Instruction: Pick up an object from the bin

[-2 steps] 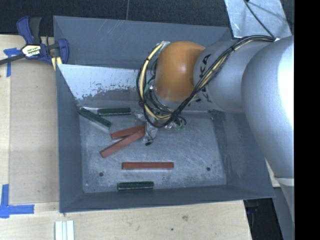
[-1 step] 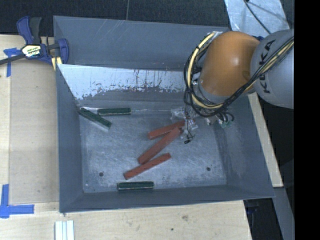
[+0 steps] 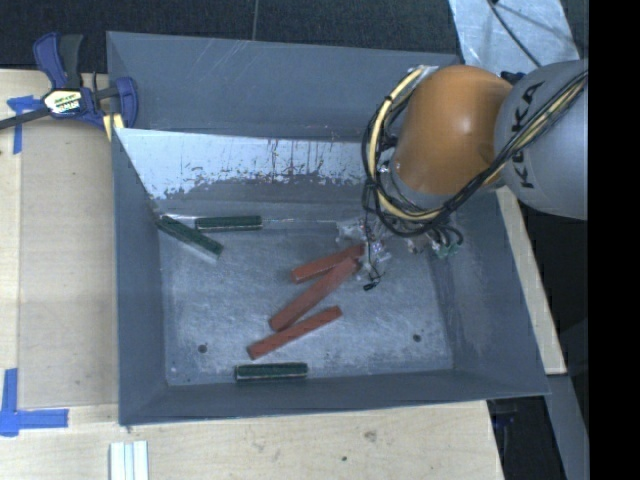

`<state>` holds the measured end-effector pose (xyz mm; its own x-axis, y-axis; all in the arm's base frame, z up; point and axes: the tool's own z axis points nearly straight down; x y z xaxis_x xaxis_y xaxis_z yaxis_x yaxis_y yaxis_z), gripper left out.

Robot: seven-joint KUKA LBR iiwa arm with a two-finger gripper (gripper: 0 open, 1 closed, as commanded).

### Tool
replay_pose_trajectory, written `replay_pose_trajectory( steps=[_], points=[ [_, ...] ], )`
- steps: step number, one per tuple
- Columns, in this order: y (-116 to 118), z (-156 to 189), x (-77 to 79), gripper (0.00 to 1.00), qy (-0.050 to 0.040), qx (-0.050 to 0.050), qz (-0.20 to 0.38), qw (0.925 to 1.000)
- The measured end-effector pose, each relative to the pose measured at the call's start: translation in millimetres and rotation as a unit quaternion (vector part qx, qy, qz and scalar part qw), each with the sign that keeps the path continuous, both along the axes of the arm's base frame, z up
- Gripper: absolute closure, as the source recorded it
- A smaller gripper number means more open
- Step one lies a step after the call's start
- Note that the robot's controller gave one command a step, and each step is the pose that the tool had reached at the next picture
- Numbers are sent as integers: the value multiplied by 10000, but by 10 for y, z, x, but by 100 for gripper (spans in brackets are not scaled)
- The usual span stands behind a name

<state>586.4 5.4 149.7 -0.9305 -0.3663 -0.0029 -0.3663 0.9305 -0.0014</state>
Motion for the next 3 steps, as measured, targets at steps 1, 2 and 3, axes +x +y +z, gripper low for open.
replay_pose_trajectory(
  steps=[1, 2, 3],
  points=[
    [1, 0, 0, 100, 0, 0, 1, 10000],
    [2, 0, 0, 100, 0, 0, 4, 10000],
    [2, 0, 0, 100, 0, 0, 6, 10000]
  ],
)
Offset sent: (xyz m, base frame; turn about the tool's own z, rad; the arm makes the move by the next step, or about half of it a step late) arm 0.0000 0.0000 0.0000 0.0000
